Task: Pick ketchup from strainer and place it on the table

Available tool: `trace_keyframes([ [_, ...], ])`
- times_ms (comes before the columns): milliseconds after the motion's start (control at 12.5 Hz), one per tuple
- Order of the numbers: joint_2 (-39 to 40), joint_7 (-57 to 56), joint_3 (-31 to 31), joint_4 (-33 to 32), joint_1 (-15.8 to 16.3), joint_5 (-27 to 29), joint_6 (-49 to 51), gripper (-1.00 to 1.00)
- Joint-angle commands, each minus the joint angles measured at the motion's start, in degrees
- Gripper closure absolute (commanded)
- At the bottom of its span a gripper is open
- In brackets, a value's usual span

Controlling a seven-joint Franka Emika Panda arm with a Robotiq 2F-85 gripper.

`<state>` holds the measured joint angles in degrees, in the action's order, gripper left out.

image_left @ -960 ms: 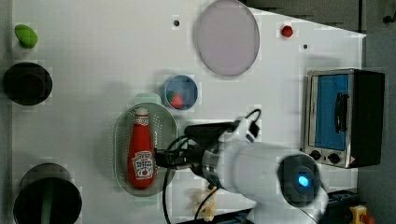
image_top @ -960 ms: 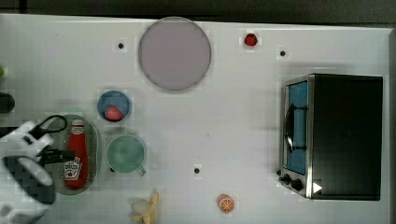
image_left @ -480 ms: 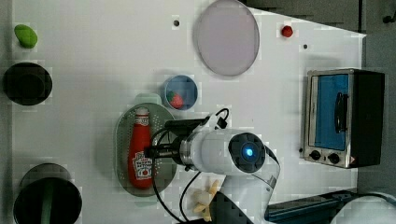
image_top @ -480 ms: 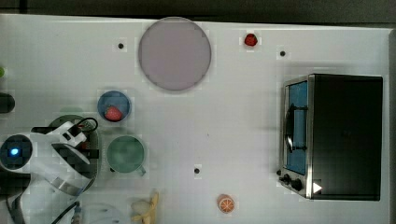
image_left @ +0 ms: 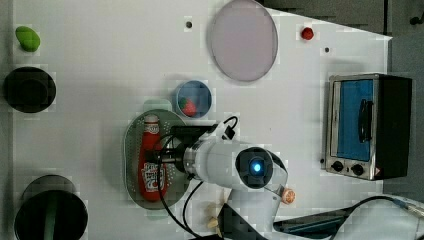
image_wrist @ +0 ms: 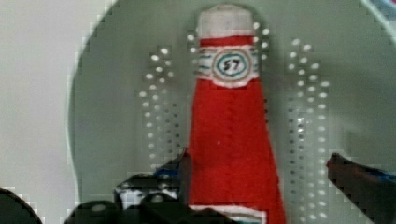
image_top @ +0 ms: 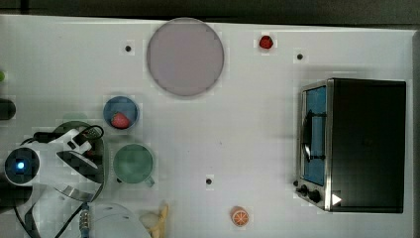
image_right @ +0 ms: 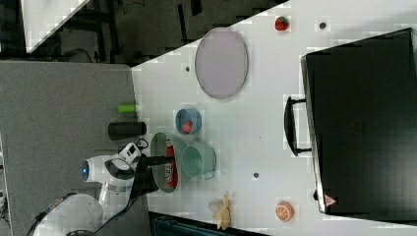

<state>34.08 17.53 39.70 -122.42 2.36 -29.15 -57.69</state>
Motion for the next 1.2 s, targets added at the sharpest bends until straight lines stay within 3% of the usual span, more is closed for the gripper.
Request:
trace_keyframes([
  [80, 2.46, 5.86, -1.06, 0.75, 1.53, -1.11, -0.98, -0.68],
  [240, 2.23, 5.86, -1.0, 0.8, 1.83, -1.55, -1.16, -0.2],
  [320, 1.52, 5.87, -0.74, 0.73, 1.7, -1.45, -0.96, -0.13],
  [480, -1.44, 5.85, 1.26, 0.07, 0.22, -0.01, -0.56, -0.13],
  [720, -7.38, 5.09, 8.96, -0.24, -5.01, 11.02, 1.84, -0.13],
  [960, -11.56, -0.3, 16.14, 3.27, -10.82, 21.21, 12.53, -0.13],
  [1200, -13.28, -8.11, 18.44, 10.02, -14.85, 23.78, 25.05, -0.13],
])
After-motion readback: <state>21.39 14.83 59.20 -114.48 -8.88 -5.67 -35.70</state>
